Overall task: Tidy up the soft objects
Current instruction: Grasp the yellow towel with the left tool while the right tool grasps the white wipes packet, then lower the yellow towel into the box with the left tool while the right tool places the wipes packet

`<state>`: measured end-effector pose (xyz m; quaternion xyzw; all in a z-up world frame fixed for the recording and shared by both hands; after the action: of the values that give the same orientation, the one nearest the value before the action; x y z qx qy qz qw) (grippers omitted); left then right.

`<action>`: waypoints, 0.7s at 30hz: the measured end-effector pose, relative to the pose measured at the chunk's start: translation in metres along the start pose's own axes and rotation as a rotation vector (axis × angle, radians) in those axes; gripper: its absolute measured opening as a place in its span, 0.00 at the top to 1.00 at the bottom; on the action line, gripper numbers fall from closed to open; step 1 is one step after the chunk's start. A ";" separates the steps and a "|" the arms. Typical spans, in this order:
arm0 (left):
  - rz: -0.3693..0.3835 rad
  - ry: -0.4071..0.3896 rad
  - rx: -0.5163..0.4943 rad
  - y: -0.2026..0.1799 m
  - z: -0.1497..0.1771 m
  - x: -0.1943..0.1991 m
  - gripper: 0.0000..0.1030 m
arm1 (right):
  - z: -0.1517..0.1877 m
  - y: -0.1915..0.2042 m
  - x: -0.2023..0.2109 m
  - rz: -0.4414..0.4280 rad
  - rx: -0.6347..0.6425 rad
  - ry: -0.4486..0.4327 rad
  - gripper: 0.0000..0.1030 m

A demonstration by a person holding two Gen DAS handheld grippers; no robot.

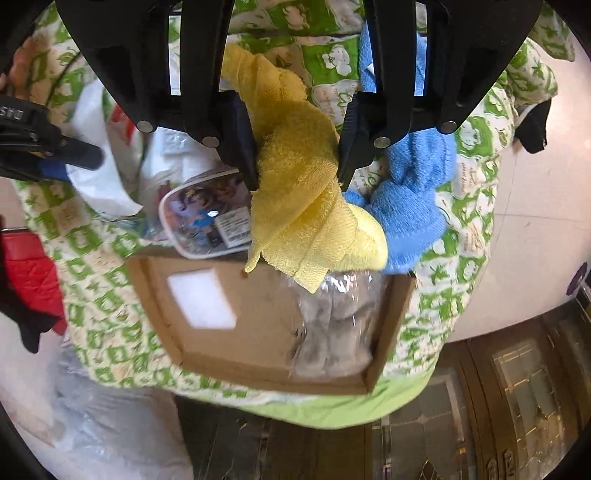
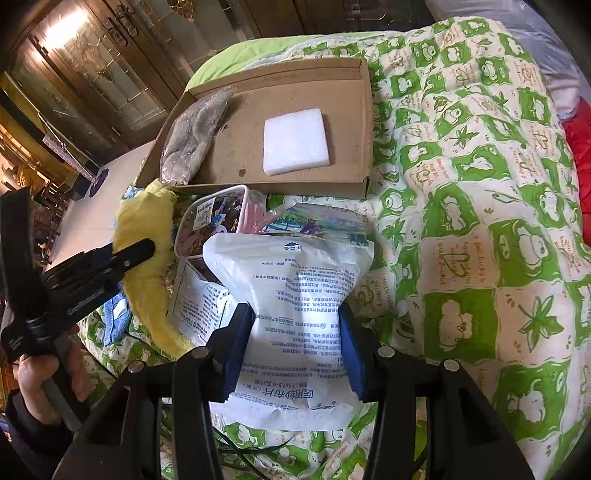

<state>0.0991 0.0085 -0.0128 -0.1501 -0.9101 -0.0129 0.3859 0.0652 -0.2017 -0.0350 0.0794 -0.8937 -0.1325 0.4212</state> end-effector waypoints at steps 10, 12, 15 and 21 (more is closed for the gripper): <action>-0.019 -0.043 0.005 0.008 -0.022 0.033 0.61 | 0.000 0.001 0.007 0.001 0.007 -0.024 0.55; -0.027 -0.048 -0.004 0.008 -0.026 0.036 0.61 | 0.000 0.003 0.007 -0.002 0.011 -0.024 0.55; -0.024 -0.053 -0.003 0.006 -0.033 0.040 0.61 | -0.001 0.004 0.008 -0.005 0.014 -0.027 0.55; -0.025 -0.072 -0.028 -0.003 -0.051 0.049 0.61 | -0.007 0.004 0.013 -0.005 0.017 -0.040 0.55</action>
<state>0.1021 0.0117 0.0578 -0.1447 -0.9249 -0.0251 0.3508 0.0618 -0.2023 -0.0202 0.0824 -0.9028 -0.1273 0.4024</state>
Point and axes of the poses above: each gripper's, at about its wrist camera, not at the fingertips, and x roughly against the way its jaws point, y to its left, z to its underside, the point moved 1 cm from there along -x, roughly the way its jaws point, and after that the axes turned 12 degrees about -y, right-handed, at the moved point
